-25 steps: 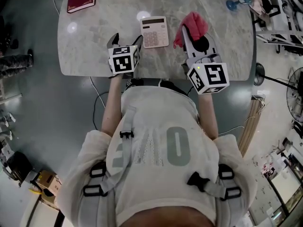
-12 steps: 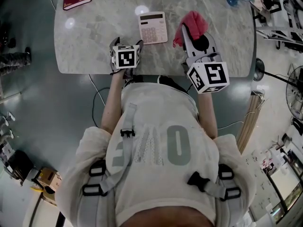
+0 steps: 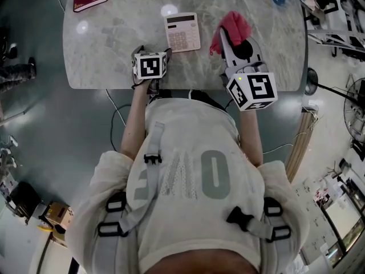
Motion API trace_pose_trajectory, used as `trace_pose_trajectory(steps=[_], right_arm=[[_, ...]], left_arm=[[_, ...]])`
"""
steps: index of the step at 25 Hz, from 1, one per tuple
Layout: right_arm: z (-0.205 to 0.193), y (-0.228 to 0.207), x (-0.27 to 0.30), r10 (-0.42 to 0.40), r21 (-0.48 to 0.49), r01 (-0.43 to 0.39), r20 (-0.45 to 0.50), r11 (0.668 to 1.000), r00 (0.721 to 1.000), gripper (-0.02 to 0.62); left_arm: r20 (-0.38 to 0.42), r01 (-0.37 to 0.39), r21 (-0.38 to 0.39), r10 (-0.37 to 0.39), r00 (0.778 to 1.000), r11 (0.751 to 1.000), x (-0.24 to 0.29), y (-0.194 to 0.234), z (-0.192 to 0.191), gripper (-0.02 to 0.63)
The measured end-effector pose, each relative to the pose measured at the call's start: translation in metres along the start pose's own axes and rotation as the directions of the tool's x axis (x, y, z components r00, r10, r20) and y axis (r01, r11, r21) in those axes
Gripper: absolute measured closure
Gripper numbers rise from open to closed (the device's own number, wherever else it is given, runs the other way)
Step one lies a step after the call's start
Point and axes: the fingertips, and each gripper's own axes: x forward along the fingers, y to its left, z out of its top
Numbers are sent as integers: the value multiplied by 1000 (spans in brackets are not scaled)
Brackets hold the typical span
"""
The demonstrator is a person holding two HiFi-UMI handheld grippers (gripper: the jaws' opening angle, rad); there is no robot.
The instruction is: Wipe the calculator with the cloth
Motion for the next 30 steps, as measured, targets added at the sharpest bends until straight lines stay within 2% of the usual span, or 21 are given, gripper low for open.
trace_pose_trajectory(steps=[6, 9, 11, 13, 17, 20, 22, 24, 26, 30], right_arm=[[10, -2, 11, 14, -65, -13, 1, 998, 1000, 538], [20, -5, 24, 19, -190, -21, -14, 981, 1000, 538], [25, -8, 38, 21, -325, -39, -60, 945, 998, 538], [24, -11, 56, 9, -482, -75, -138, 873, 990, 538], [12, -15, 90, -55, -744, -163, -259, 648, 964, 540], [-7, -10, 108, -70, -833, -259, -333, 490, 940, 540], [-26, -5, 116, -75, -856, -328, -387, 400, 919, 540], [-50, 0, 123, -80, -859, -391, -438, 331, 895, 540], [-74, 2, 130, -99, -857, -435, -475, 275, 874, 540], [-108, 1, 139, -147, -851, -489, -517, 192, 843, 541]], left_arm=[[-28, 3, -13, -3, 1000, 1000, -1, 2, -1, 178], [-41, 5, -12, -5, 999, 1000, 0, 3, -1, 176], [-46, 5, -13, -6, 999, 1000, 0, 3, -1, 176], [-48, 6, -13, -7, 999, 1000, 1, 4, 0, 176], [-53, 10, -13, -11, 999, 1000, 3, 3, -1, 176], [-63, 12, -15, -13, 998, 1000, 4, 2, -1, 176], [-72, 11, -15, -12, 997, 1000, 3, 2, -1, 176], [-80, 9, -17, -11, 997, 1000, 2, 1, -1, 176], [-86, 9, -20, -11, 996, 1000, 2, 2, -3, 176], [-77, 16, -17, -18, 997, 1000, 2, 1, 2, 176]])
